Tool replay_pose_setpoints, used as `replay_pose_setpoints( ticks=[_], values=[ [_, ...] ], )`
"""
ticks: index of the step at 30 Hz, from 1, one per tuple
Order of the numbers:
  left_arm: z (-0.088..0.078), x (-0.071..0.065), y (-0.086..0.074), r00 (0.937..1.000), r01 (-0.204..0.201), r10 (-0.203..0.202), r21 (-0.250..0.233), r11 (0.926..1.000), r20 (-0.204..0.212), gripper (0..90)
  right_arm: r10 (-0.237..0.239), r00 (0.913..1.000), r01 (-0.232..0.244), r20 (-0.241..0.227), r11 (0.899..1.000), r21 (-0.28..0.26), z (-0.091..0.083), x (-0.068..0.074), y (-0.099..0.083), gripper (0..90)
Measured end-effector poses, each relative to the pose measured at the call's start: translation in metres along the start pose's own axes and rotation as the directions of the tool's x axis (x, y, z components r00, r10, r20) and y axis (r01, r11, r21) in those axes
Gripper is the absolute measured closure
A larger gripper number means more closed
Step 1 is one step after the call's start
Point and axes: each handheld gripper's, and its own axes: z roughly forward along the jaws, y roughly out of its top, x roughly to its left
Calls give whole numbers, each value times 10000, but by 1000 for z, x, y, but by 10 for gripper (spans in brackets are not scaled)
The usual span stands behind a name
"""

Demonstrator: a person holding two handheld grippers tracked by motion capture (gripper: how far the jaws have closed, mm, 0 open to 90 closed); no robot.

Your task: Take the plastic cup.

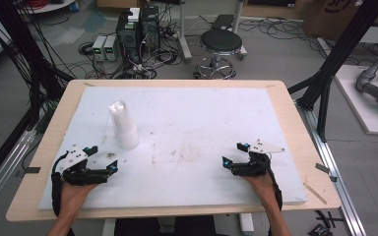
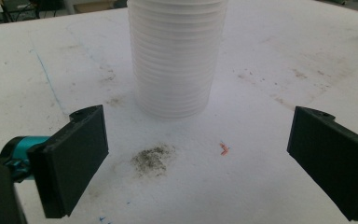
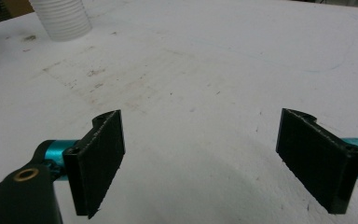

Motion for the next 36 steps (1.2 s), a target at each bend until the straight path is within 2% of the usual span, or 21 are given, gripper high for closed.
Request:
replay_pose_setpoints(
  ticks=[3,9,19,33,35,36],
  values=[
    [0,0,0,10000,58,-58,-43,10000,-11,50,95,9999,-95,-61,9999,76,0,0,0,152],
    [0,0,0,10000,86,-86,-13,10000,-13,50,24,10000,-25,-41,9999,-150,-1,-1,-1,152],
    [0,-1,0,9999,-111,111,-42,9999,16,50,-65,10000,65,12,9998,-165,-1,0,-1,152],
    [1,1,1,9998,87,-88,39,10000,168,50,-109,9999,113,118,9991,-408,-4,2,-2,152],
    [1,2,3,9996,131,-128,-82,9999,251,50,-174,9998,179,127,9989,-440,-4,2,-2,152],
    [-1,3,9,9994,102,-92,-290,9995,328,50,-217,9997,222,132,9989,-414,-4,2,-2,152]
  ],
)
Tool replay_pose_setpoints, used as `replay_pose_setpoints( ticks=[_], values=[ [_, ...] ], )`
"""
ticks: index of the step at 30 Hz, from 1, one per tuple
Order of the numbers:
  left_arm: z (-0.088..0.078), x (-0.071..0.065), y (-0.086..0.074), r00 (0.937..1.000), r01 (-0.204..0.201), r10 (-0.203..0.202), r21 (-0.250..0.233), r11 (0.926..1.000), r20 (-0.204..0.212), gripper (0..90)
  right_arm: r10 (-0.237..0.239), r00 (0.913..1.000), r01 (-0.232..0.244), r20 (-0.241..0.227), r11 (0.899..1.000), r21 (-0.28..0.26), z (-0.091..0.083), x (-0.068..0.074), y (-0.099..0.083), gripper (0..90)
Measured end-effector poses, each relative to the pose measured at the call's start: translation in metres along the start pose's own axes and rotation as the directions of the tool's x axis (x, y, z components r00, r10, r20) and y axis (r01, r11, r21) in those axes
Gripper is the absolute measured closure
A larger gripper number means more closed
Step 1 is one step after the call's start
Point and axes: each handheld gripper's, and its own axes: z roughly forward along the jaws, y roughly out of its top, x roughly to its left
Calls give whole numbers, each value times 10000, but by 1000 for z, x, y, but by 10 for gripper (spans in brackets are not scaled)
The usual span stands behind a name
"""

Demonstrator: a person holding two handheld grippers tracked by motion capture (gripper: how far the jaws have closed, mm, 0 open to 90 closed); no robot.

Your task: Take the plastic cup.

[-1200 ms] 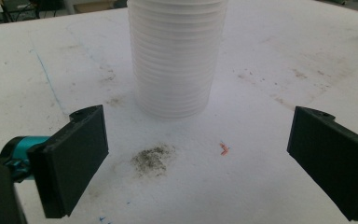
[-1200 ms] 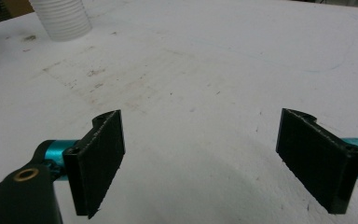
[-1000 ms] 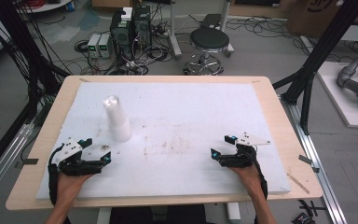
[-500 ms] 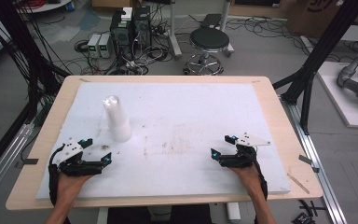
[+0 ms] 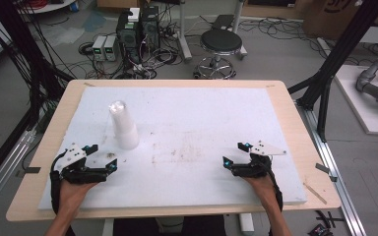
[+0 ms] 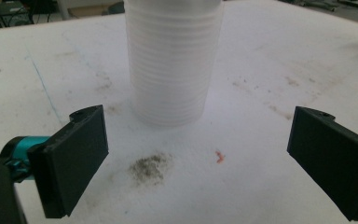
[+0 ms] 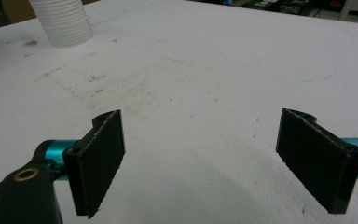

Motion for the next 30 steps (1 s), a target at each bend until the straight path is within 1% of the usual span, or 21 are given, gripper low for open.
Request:
replay_pose_setpoints(
  ticks=[1,2,4,5,7,8,9,10,11,12,13,16,18,19,22,23,24,25,27,30],
  values=[
    [0,0,0,10000,0,0,0,10000,0,50,0,10000,0,0,10000,0,0,0,0,152],
    [-1,1,3,10000,-56,57,-177,9998,79,50,32,10000,-32,-22,10000,17,0,0,0,152],
    [-4,2,11,9996,-230,237,-364,9991,178,50,33,10000,-33,-44,10000,35,0,0,0,152],
    [-5,4,14,9992,-272,281,-341,9990,267,50,47,10000,-47,-79,10000,37,0,-1,0,152],
    [-7,8,22,9991,-93,104,-271,9996,419,50,68,9999,-68,-139,10000,31,0,-1,0,152],
    [-8,10,27,9987,-7,20,-258,9997,503,50,1,9999,-1,-128,10000,6,0,-2,0,152],
    [-9,12,30,9985,-19,34,-276,9996,550,50,74,9998,-73,-170,10000,43,0,-2,0,152],
    [-12,15,41,9976,-60,85,-368,9993,685,50,62,9998,-61,-172,10000,60,1,-2,0,152],
    [-12,15,41,9976,-60,85,-368,9993,685,50,62,9998,-61,-172,10000,60,1,-2,0,152],
    [-13,17,52,9961,-157,193,-420,9990,860,50,74,9998,-72,-204,9999,100,1,-2,0,152],
    [-13,17,52,9961,-157,193,-420,9990,860,50,74,9998,-72,-204,9999,100,1,-2,0,152],
    [-15,21,70,9936,-334,392,-565,9978,1055,50,126,9995,-123,-272,9998,136,1,-2,1,152],
    [-15,23,82,9923,-495,562,-627,9968,1107,50,111,9996,-107,-255,9998,150,1,-2,1,152],
    [-15,24,86,9915,-548,618,-632,9965,1142,50,82,9996,-78,-275,9999,136,2,-2,1,152],
    [-12,29,100,9898,-732,781,-449,9963,1192,50,96,9996,-92,-247,9999,141,2,-2,1,152],
    [-11,30,102,9894,-744,790,-421,9963,1222,50,93,9997,-90,-239,9998,148,2,-2,1,152],
    [-10,32,109,9881,-692,739,-391,9968,1352,50,83,9997,-79,-232,9998,194,2,-2,1,152],
    [-10,32,109,9881,-692,739,-391,9968,1352,50,83,9997,-79,-232,9998,194,2,-2,1,152],
    [-7,35,115,9867,-696,739,-346,9970,1450,50,140,9997,-135,-217,9996,257,2,-2,1,152],
    [-3,37,124,9843,-744,754,-119,9972,1595,50,208,9995,-198,-253,9991,374,3,-3,1,152]
  ],
)
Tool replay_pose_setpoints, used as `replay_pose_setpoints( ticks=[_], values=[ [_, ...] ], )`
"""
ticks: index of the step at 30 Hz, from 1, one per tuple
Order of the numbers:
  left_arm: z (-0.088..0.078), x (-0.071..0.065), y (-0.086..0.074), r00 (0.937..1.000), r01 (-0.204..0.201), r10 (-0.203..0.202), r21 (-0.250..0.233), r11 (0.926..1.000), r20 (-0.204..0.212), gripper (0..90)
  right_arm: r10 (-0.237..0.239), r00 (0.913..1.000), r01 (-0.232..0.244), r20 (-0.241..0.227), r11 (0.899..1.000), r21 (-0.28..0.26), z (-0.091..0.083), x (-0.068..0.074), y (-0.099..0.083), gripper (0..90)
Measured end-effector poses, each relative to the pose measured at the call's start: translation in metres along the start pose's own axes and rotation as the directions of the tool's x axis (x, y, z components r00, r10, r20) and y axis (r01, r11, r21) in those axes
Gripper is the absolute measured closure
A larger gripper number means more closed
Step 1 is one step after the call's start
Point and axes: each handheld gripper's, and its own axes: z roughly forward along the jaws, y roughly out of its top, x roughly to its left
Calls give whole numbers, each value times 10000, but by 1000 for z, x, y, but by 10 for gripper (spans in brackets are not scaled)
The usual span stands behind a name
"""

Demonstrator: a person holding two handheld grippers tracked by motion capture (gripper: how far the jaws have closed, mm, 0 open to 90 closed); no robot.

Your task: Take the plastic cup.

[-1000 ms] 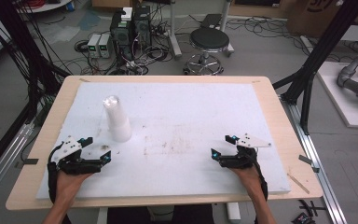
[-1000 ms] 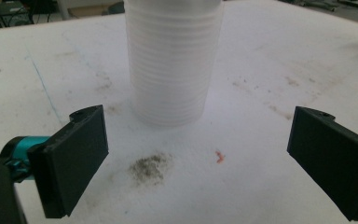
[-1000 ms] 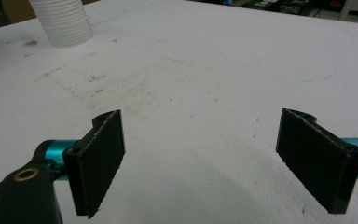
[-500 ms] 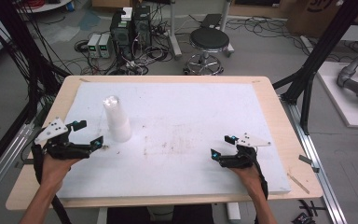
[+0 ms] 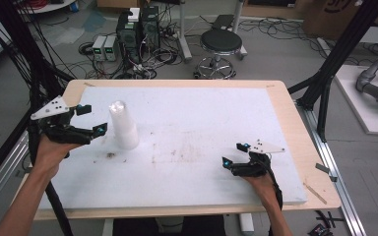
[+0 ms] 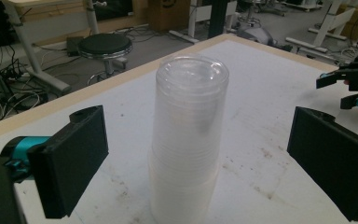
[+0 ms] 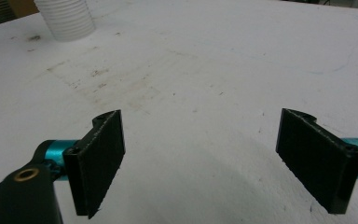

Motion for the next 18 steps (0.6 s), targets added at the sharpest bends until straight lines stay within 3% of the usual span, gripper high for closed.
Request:
replay_pose_setpoints(
  ticks=[6,18],
  values=[
    [17,5,14,9986,-146,136,203,9997,502,50,-48,10000,48,25,10000,-60,0,0,0,152],
    [47,8,28,9941,-380,308,681,9970,1044,50,-4,10000,4,-49,10000,-18,0,-1,0,152]
  ],
)
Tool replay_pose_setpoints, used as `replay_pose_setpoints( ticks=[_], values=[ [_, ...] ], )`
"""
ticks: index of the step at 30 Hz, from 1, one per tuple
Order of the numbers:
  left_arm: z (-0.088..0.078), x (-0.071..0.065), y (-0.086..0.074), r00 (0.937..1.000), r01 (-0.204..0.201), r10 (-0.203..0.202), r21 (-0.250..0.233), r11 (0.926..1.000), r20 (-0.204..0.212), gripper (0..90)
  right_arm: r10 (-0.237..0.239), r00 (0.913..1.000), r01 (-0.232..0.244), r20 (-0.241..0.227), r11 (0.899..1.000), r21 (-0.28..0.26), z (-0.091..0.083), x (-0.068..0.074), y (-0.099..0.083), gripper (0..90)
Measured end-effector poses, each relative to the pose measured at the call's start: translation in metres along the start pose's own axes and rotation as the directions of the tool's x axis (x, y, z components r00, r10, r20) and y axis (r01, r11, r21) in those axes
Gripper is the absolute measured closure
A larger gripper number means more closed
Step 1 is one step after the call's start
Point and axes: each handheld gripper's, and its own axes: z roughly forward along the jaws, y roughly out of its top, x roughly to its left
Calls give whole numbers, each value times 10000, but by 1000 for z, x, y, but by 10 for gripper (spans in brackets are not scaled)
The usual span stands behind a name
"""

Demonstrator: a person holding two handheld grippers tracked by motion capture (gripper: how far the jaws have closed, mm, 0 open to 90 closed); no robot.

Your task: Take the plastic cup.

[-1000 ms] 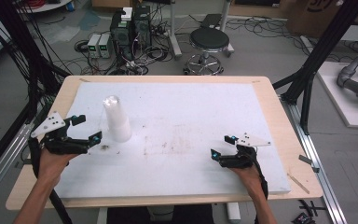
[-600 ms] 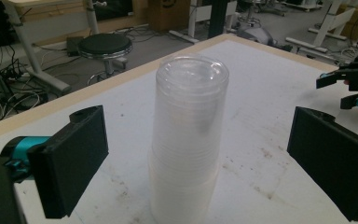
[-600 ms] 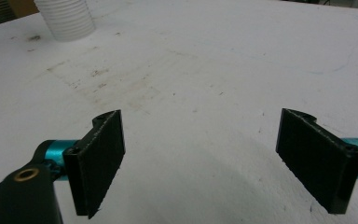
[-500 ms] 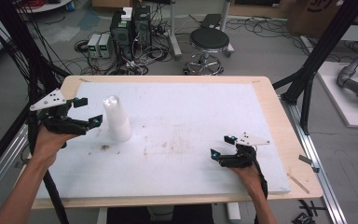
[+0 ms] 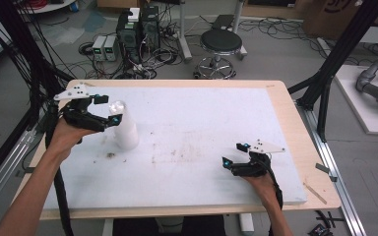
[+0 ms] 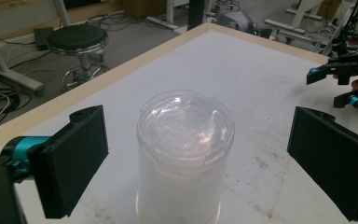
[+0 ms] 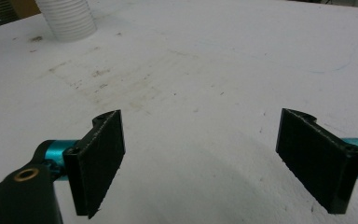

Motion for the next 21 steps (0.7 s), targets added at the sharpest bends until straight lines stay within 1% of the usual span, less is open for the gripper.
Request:
replay_pose_setpoints(
  ticks=[5,7,8,9,11,12,13,15,17,18,21],
  values=[
    [10,3,4,9998,-91,85,331,9994,171,50,14,10000,-14,11,10000,17,0,1,0,153],
    [15,3,5,9997,-65,54,488,9988,223,50,-24,10000,24,5,10000,-24,0,0,0,152],
    [21,4,3,9995,-98,76,726,9973,304,50,26,10000,-25,2,10000,-19,0,0,0,152],
    [21,4,3,9995,-98,76,726,9973,304,50,26,10000,-25,2,10000,-19,0,0,0,152],
    [27,3,2,9994,-218,188,1050,9942,289,50,-2,10000,2,-23,10000,-17,0,0,0,152],
    [32,1,1,9990,-343,302,1349,9903,324,50,25,10000,-25,-22,10000,-5,0,0,0,152],
    [32,1,1,9990,-343,302,1349,9903,324,50,25,10000,-25,-22,10000,-5,0,0,0,152],
    [35,-1,0,9987,-504,485,1516,9872,161,50,4,10000,-4,-13,10000,-43,0,0,0,152],
    [38,-1,-1,9990,-427,402,1580,9865,189,50,-18,10000,18,-1,10000,-74,-1,0,0,152],
    [39,-1,-3,9990,-450,448,1776,9831,49,50,50,10000,-50,-18,10000,-65,-1,0,0,152],
    [40,1,-5,9994,-342,348,1898,9812,3,50,69,10000,-69,-29,10000,-56,-1,0,0,152]
  ],
)
